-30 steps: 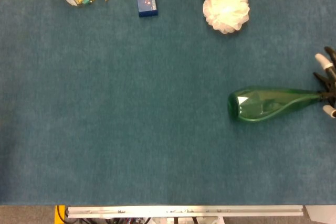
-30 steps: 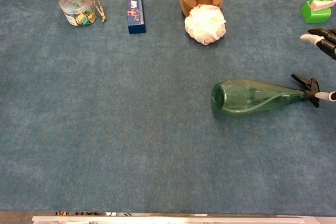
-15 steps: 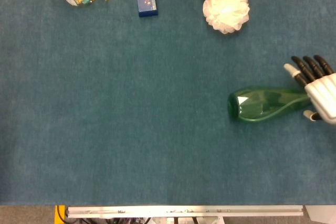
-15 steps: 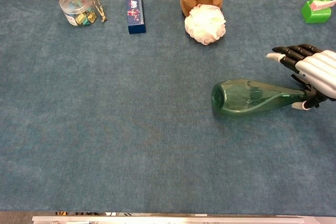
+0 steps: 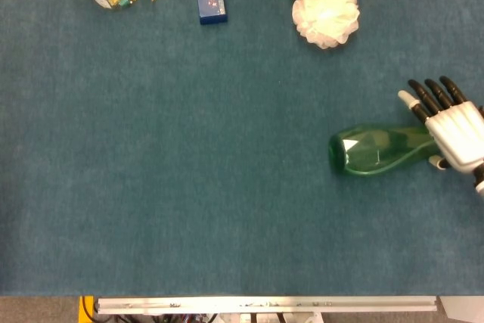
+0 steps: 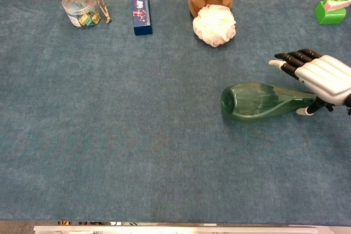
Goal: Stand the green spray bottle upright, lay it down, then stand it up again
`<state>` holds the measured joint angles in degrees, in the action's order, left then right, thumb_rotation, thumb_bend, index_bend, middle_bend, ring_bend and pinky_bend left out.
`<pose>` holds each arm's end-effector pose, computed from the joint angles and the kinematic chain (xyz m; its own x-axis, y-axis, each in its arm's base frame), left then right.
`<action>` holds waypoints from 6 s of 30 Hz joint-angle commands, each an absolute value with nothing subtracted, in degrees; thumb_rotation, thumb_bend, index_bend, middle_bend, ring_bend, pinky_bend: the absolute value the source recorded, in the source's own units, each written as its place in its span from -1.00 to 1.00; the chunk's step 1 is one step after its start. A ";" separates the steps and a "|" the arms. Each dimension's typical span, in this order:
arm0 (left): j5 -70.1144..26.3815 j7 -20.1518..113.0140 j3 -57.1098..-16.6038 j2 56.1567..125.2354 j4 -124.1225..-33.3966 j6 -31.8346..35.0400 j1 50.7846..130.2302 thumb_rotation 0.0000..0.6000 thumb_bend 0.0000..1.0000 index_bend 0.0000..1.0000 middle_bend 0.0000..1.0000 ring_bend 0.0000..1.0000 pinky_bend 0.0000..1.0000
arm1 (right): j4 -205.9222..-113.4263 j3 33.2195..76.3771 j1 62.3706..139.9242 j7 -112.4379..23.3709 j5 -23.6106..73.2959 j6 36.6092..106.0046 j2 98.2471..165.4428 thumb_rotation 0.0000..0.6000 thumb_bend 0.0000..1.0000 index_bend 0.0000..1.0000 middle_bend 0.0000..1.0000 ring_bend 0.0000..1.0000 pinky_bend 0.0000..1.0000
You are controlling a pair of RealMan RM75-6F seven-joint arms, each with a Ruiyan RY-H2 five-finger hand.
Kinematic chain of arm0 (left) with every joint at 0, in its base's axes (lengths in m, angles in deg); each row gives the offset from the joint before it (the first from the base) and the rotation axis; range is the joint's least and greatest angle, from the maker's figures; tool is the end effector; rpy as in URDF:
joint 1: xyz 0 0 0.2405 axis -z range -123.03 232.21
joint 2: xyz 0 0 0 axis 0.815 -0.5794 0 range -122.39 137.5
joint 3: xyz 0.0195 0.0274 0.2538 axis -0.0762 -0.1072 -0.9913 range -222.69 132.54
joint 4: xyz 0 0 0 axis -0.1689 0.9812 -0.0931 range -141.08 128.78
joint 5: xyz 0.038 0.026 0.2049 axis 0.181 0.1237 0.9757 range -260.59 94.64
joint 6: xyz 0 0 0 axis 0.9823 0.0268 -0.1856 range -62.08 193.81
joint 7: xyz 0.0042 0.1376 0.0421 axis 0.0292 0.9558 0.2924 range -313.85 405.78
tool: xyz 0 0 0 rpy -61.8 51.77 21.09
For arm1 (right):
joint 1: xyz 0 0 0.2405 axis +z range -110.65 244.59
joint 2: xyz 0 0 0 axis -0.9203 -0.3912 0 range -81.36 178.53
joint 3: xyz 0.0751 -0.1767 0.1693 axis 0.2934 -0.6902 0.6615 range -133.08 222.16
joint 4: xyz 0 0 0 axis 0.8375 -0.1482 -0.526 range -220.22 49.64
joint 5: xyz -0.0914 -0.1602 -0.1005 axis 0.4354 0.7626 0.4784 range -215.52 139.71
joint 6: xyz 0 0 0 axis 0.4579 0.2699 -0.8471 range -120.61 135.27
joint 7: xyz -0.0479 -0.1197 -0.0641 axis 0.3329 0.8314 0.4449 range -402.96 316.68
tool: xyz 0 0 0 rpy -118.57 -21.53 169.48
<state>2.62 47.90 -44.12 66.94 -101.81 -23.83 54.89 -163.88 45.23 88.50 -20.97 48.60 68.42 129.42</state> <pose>-0.3173 0.1487 0.1865 0.4518 -0.0111 0.8921 0.8902 0.0709 -0.4500 -0.2856 -0.2514 0.0237 0.7393 -0.2040 0.6417 -0.6626 -0.3900 0.6394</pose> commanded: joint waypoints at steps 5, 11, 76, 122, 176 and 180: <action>2.82 47.84 -44.10 66.90 -101.91 -23.94 54.74 1.00 -0.74 -0.33 -0.31 -0.22 0.40 | -161.69 46.30 89.57 -19.40 46.78 67.86 130.99 1.00 -1.00 -0.98 -1.00 -1.00 -0.87; 2.93 47.72 -44.12 66.84 -101.90 -23.97 54.56 1.00 -0.74 -0.33 -0.31 -0.22 0.40 | -159.20 47.55 90.37 -19.07 45.07 67.92 132.42 1.00 -1.00 -0.98 -1.00 -1.00 -0.87; 2.67 46.66 -43.52 66.15 -102.08 -23.48 54.21 1.00 -0.74 -0.33 -0.30 -0.22 0.40 | -185.64 50.56 106.61 -29.45 28.87 48.62 116.21 1.00 1.00 -0.52 -0.51 -0.76 -0.70; 3.60 46.33 -43.81 66.04 -102.00 -24.66 53.42 1.00 -0.74 -0.33 -0.30 -0.22 0.40 | -193.22 42.25 112.10 -36.74 36.99 38.08 110.79 1.00 1.00 -0.24 -0.04 -0.29 -0.70; 2.81 47.46 -43.56 66.38 -101.99 -24.04 53.60 1.00 -0.75 -0.33 -0.30 -0.22 0.40 | -199.43 36.65 106.92 -34.18 44.66 45.81 102.36 1.00 1.00 0.45 0.48 0.27 -0.44; 2.79 47.66 -43.51 66.35 -102.12 -23.85 53.74 1.00 -0.74 -0.33 -0.30 -0.22 0.40 | -199.19 36.91 104.63 -39.72 52.68 52.35 100.86 1.00 1.00 0.45 0.39 0.18 -0.44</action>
<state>2.79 47.66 -43.51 66.36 -102.12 -23.85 53.74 -199.08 36.38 106.75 -35.63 47.46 47.68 102.06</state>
